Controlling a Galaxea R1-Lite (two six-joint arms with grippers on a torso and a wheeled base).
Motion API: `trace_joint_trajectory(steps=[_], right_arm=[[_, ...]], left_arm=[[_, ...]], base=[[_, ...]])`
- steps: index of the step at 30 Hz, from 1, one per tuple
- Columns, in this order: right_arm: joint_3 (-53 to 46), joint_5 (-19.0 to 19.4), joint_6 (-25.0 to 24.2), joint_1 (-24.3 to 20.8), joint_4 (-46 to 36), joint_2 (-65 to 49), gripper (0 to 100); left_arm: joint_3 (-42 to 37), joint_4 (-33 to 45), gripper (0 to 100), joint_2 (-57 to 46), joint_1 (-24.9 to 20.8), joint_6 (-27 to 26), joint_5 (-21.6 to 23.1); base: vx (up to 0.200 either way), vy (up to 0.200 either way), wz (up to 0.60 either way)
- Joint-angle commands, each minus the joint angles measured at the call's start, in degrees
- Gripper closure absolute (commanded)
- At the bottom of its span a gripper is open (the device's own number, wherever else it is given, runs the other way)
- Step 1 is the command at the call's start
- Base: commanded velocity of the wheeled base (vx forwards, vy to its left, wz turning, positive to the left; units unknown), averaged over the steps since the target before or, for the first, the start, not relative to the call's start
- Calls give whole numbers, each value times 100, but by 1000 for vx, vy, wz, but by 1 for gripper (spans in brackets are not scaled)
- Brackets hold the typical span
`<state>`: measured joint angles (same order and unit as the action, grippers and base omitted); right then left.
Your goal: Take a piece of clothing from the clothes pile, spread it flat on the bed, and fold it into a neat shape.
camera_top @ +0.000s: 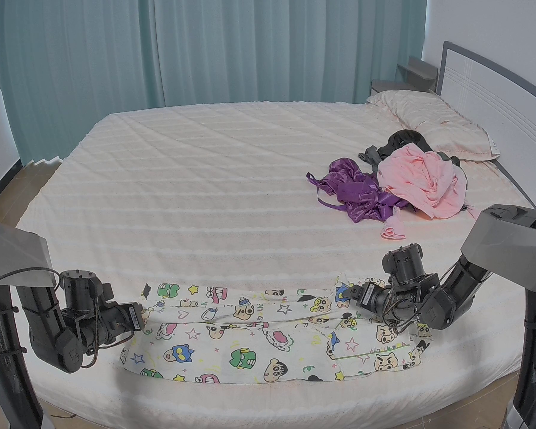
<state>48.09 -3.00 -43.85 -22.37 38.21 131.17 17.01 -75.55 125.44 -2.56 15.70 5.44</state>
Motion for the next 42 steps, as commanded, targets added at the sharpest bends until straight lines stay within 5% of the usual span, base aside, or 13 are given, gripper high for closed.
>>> trace_joint_trajectory(steps=[1,5,6,17,25,32,35,42], right_arm=[[-46,1,-1,5,-6,-48,0],[-46,1,-1,5,-6,-48,0],[-54,1,-1,5,-6,-48,0],[-89,1,-1,5,3,-48,0],[-89,1,-1,5,3,-57,0],[-98,1,-1,-4,3,-48,0],[-116,1,-1,-4,3,-39,0],[-160,1,8,-13,3,-30,0]], left_arm=[[-101,-4,100,270,27,-23,1],[-206,-4,100,270,27,-14,-16],[-277,-48,0,244,27,-14,-25],[-839,-1278,0,174,238,38,-201],[-286,-1349,0,-160,159,539,-201],[1042,998,0,-758,-104,1488,-87],[1789,2791,0,-1101,-87,1928,643],[2360,3951,0,-1162,89,1928,1030]], base=[[0,0,0],[0,0,0],[0,0,0],[0,0,0],[0,0,0],[0,0,0],[0,0,0],[0,0,0]])
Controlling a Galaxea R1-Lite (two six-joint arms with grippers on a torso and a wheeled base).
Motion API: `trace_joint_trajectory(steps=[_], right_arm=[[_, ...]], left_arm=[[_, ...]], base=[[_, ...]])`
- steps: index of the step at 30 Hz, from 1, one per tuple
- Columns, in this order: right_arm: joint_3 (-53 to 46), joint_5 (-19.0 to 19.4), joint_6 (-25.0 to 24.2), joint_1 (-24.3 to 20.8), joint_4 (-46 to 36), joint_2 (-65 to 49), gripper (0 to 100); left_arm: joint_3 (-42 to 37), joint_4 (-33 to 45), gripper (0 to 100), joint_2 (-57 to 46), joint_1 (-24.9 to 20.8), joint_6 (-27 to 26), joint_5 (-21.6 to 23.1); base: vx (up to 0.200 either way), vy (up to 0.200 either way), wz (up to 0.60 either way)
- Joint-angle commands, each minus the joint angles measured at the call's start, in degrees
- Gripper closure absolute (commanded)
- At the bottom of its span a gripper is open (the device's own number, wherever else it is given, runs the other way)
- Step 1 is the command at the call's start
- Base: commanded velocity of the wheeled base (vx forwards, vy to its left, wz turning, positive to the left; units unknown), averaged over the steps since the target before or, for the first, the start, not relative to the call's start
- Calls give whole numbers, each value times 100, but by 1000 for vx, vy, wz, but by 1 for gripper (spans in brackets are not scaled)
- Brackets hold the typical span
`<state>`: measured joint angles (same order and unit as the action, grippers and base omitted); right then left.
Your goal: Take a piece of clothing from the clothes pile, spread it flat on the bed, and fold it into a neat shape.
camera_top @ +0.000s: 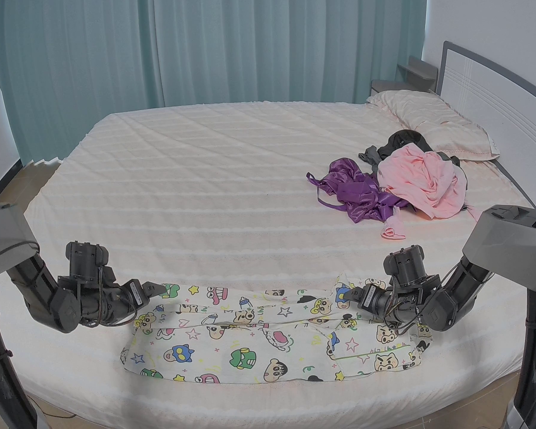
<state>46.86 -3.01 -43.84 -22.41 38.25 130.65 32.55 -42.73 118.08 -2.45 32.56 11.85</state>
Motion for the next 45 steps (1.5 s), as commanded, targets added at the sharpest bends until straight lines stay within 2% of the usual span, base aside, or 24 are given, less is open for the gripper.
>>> trace_joint_trajectory(steps=[1,14,20,33,34,45], right_arm=[[-37,2,7,-9,-2,22,0],[-37,2,7,-9,-2,22,0],[-37,2,7,-9,-2,22,0],[-37,2,7,-9,-2,22,0],[-37,2,7,-9,-2,22,0],[-28,2,7,-9,-2,13,0]], left_arm=[[929,1003,0,-408,96,242,441],[885,1047,0,-13,96,-48,415],[850,1460,0,-48,96,-83,397],[771,1478,0,66,78,-118,397],[771,1487,100,84,69,-127,397],[744,1460,100,189,113,-154,327]], base=[[0,0,0],[0,0,0],[0,0,0],[0,0,0],[0,0,0],[0,0,0]])
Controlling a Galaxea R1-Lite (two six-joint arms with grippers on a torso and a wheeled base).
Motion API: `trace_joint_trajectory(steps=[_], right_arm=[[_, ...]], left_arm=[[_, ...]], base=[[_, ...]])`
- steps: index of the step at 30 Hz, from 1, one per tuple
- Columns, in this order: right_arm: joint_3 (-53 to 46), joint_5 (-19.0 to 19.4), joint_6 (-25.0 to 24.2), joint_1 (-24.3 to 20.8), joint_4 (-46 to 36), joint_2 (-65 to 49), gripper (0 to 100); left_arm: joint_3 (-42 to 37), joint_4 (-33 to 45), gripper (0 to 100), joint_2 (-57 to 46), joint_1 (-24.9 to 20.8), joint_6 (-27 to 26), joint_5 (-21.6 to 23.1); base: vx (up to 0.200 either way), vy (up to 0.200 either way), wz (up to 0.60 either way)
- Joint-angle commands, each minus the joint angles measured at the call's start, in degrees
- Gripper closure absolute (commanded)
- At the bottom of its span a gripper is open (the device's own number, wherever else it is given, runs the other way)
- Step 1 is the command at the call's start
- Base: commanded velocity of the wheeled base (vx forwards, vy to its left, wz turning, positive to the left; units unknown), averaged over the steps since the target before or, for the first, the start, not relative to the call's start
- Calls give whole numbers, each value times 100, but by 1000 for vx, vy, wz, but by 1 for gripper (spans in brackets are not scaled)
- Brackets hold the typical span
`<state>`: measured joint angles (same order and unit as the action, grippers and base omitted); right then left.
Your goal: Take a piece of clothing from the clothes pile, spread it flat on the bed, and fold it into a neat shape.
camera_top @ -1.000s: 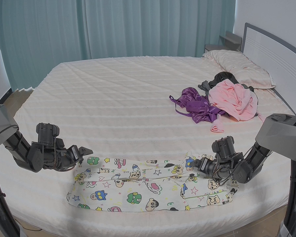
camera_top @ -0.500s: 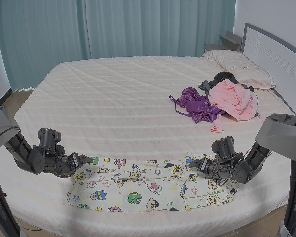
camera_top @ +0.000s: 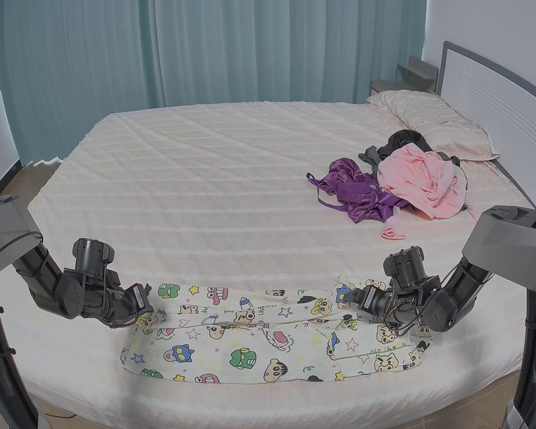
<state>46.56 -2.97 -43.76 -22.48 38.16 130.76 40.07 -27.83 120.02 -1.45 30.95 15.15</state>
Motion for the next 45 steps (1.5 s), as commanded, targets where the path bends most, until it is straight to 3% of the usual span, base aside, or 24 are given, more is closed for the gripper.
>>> trace_joint_trajectory(steps=[1,17,26,33,40,45], right_arm=[[3,-1,-1,-2,8,2,0],[64,-1,-36,-2,95,2,0],[29,7,-27,7,245,20,0],[11,7,-27,16,245,29,0],[3,16,-36,16,245,38,0],[-6,7,-88,16,245,20,0]], left_arm=[[1,-38,100,-57,13,7,-4],[660,-100,100,-497,22,78,84],[792,-1620,100,-198,-13,86,128],[783,-2068,100,-233,-4,412,137],[97,-3229,100,-75,40,570,128],[-307,-3545,100,-40,92,552,128]], base=[[0,0,0],[0,0,0],[0,0,0],[0,0,0],[0,0,0],[0,0,0]])
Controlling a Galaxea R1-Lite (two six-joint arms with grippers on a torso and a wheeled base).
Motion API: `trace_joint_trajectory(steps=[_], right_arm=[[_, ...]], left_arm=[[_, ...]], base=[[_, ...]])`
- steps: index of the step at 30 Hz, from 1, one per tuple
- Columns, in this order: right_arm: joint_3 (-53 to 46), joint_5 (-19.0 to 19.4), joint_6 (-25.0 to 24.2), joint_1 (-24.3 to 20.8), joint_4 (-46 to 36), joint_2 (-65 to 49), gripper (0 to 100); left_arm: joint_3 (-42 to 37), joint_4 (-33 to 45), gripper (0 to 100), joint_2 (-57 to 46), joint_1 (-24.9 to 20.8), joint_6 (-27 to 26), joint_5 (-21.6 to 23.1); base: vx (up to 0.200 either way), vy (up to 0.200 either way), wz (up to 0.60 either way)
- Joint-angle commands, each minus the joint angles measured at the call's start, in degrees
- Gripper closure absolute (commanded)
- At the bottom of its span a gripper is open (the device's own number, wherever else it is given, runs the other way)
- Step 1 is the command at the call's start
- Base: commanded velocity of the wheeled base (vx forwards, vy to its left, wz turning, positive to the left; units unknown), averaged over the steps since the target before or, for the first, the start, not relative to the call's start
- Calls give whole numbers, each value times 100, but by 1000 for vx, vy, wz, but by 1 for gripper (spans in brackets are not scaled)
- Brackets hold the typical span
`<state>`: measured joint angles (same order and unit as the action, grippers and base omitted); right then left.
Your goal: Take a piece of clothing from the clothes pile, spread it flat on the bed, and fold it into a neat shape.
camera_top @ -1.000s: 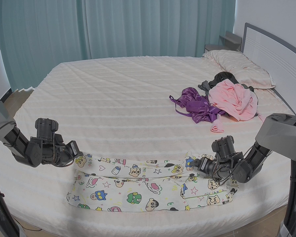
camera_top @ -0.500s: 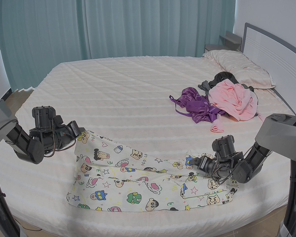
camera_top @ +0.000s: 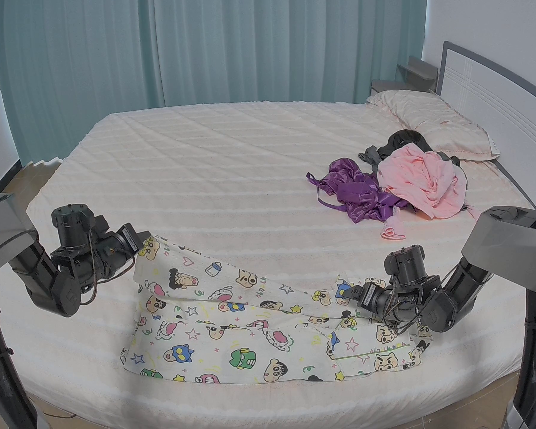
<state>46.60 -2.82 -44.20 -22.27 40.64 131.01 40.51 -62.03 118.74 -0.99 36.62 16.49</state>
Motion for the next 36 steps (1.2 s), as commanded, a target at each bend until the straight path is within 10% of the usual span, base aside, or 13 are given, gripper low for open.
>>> trace_joint_trajectory(steps=[1,36], right_arm=[[-11,-8,-106,-5,-4,-14,0],[-714,71,17,557,-505,-1649,0]], left_arm=[[-447,-108,100,44,64,-23,-6],[-2662,-820,100,387,318,-1122,12]], base=[[0,0,0],[0,0,0]])
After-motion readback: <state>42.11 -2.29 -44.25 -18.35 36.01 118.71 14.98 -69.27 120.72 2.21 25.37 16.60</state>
